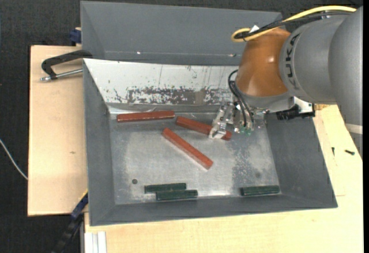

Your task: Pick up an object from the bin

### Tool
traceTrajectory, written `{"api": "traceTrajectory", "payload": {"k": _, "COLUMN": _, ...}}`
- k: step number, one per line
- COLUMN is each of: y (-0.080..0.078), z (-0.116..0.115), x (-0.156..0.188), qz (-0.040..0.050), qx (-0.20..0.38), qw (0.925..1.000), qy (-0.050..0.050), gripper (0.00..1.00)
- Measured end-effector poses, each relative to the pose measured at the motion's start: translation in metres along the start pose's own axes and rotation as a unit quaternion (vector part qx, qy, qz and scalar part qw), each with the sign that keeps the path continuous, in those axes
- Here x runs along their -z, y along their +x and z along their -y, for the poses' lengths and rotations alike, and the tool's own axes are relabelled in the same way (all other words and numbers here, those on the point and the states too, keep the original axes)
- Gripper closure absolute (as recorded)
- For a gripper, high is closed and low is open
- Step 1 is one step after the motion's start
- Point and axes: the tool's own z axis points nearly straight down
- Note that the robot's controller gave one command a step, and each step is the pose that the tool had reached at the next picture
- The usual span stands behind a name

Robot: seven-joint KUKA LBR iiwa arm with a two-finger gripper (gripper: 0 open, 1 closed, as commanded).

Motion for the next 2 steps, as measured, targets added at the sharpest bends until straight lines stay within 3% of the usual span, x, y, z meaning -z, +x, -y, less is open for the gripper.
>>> {"api": "traceTrajectory", "payload": {"k": 1, "y": -0.0029, "z": 0.0013, "x": -0.0020, "qz": 0.0089, "qx": -0.001, "qw": 1.0000, "qy": 0.000, "gripper": 0.00}}
{"api": "traceTrajectory", "payload": {"k": 2, "y": -0.0001, "z": 0.0000, "x": 0.0000, "qz": 0.0001, "qx": 0.000, "qw": 1.0000, "qy": 0.000, "gripper": 1.00}}
